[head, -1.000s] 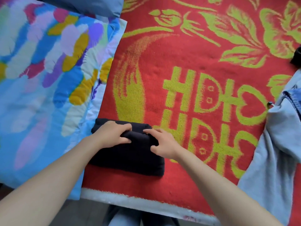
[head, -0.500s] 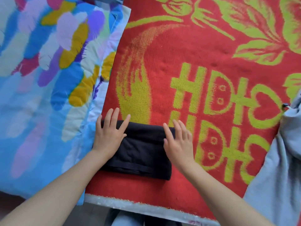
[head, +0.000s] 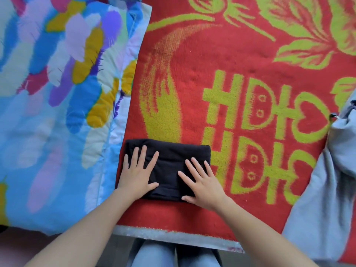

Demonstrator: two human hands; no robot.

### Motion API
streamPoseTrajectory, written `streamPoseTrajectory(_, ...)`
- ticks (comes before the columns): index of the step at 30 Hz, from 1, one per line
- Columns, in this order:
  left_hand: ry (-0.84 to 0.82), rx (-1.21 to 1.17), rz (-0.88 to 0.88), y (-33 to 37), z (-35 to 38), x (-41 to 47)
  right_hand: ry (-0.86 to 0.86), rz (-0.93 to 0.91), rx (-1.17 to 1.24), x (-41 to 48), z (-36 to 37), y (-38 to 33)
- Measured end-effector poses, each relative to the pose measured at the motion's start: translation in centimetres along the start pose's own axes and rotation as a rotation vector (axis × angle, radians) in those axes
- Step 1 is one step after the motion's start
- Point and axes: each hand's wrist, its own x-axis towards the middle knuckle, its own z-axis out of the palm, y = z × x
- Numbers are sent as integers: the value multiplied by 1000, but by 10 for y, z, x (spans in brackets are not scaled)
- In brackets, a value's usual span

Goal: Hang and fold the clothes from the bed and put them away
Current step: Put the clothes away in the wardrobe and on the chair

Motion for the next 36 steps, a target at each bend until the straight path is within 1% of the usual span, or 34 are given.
streamPoseTrajectory(1, 70, 3, 17, 3, -7, -7, 6, -21, -3, -4, 3, -2)
streamPoseTrajectory(2, 104, -25, 31, 6, -12, -15, 19, -43, -23, -9, 7, -4)
streamPoseTrajectory(3, 147, -39, 82, 9, -10, -24, 38, -73, -46, -14, 14, -6)
streamPoseTrajectory(4, 155, -31, 126, 13, -6, -33, 60, -99, -76, -19, 21, -7)
streamPoseTrajectory(6, 117, 6, 177, 23, 12, -48, 113, -134, -140, -23, 36, -6)
streamPoseTrajectory(9, 116, -13, 154, 34, 27, -55, 257, -140, -219, -15, 44, -4)
streamPoseTrajectory(12, 147, -5, 117, 37, 29, -54, 318, -124, -236, -7, 40, -15)
streamPoseTrajectory(15, 187, -39, 122, 37, 31, -54, 292, -59, -169, -3, 26, -25)
streamPoseTrajectory(17, 221, -79, 118, 33, 32, -51, 313, -61, -108, 2, 13, -23)
streamPoseTrajectory(21, 314, -117, 95, 32, 31, -42, 486, -146, 12, -4, -5, -4)
streamPoseTrajectory(23, 402, -130, 67, 33, 27, -37, 542, -165, 8, -12, -13, 2)
streamPoseTrajectory(24, 457, -135, 62, 32, 25, -33, 553, -168, -2, -16, -16, 2)
streamPoseTrajectory(26, 571, -150, 109, 32, 19, -28, 544, -179, -28, -26, -20, 3)
streamPoseTrajectory(28, 618, -168, 178, 35, 10, -31, 538, -185, -34, -40, -24, 4)
streamPoseTrajectory(30, 612, -175, 211, 40, 1, -41, 477, -180, 3, -53, -31, 5)
streamPoseTrajectory(33, 536, -211, 225, 52, -8, -67, 387, -209, 1, -75, -46, 7)
streamPoseTrajectory(34, 503, -228, 188, 58, -10, -78, 380, -237, -2, -82, -53, 10)
streamPoseTrajectory(36, 523, -242, 97, 71, -20, -106, 382, -307, -37, -96, -75, 15)
